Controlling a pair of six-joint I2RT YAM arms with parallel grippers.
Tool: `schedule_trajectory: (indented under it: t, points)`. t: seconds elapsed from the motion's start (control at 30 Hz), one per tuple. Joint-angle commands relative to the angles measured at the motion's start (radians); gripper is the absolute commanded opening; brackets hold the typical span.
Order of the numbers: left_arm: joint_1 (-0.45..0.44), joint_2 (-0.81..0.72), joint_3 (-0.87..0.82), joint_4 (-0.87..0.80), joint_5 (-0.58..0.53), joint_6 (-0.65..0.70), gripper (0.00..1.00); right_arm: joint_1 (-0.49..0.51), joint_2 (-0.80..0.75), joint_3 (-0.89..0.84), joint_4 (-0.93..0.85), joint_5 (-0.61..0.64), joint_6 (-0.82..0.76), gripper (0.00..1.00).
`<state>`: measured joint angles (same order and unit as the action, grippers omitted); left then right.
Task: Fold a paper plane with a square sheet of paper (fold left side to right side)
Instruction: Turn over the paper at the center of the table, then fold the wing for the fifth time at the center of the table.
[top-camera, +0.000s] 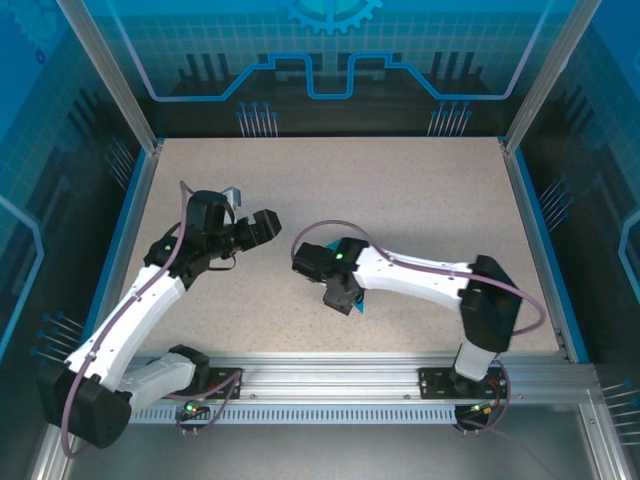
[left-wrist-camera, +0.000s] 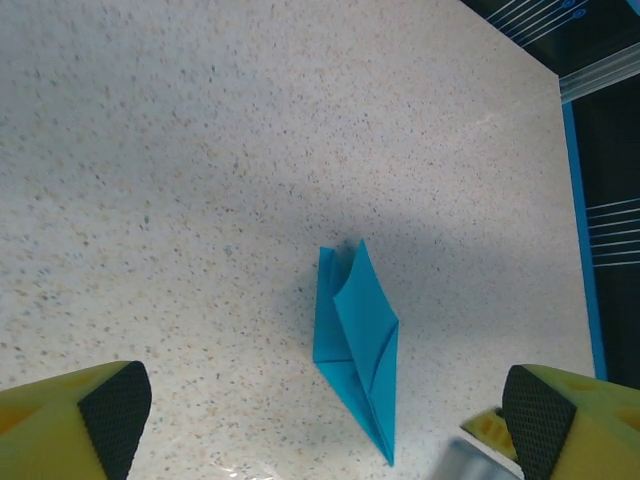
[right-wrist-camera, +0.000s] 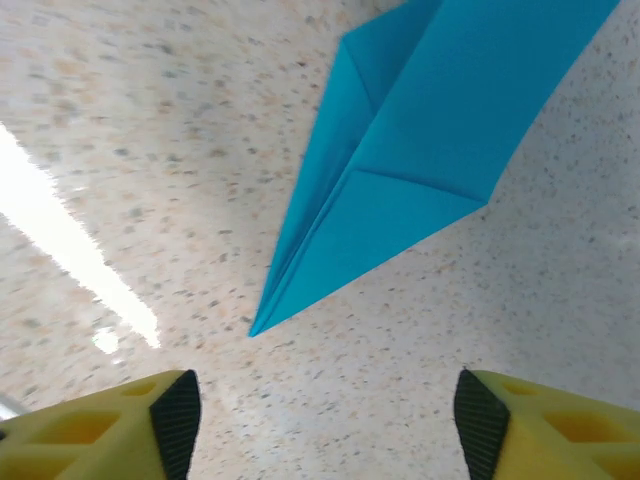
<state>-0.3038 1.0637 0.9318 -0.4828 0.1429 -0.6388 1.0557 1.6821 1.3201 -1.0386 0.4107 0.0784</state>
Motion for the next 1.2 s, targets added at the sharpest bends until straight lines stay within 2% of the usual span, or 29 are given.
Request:
schedule_trajectory:
  t: [0.0,0.23,0.37,0.5,0.63,0.83,1.0,1.17]
  points:
    - [0.012,0.044,-0.042,0.084,0.132,-0.061,0.92,-0.036,-0.095,-0.074,0.066,-0.132,0.022,0.73]
    - [0.004,0.204,-0.095,0.224,0.291,-0.126,0.89,-0.234,-0.337,-0.226,0.28,-0.353,0.111,0.77]
    - [-0.026,0.312,-0.086,0.286,0.338,-0.14,0.88,-0.353,-0.43,-0.289,0.402,-0.446,0.156,0.86]
    - [-0.082,0.418,-0.036,0.315,0.356,-0.129,0.88,-0.449,-0.47,-0.323,0.48,-0.494,0.202,0.99]
    - [-0.135,0.559,0.028,0.324,0.361,-0.124,0.86,-0.526,-0.474,-0.345,0.548,-0.562,0.253,1.0]
    - [-0.154,0.697,0.063,0.408,0.389,-0.151,0.84,-0.564,-0.484,-0.401,0.642,-0.532,0.351,1.0]
    - [-0.161,0.772,0.118,0.409,0.426,-0.104,0.73,-0.579,-0.485,-0.464,0.729,-0.523,0.391,1.0]
    - [-0.16,0.82,0.147,0.427,0.466,-0.043,0.52,-0.593,-0.471,-0.505,0.802,-0.527,0.371,1.0]
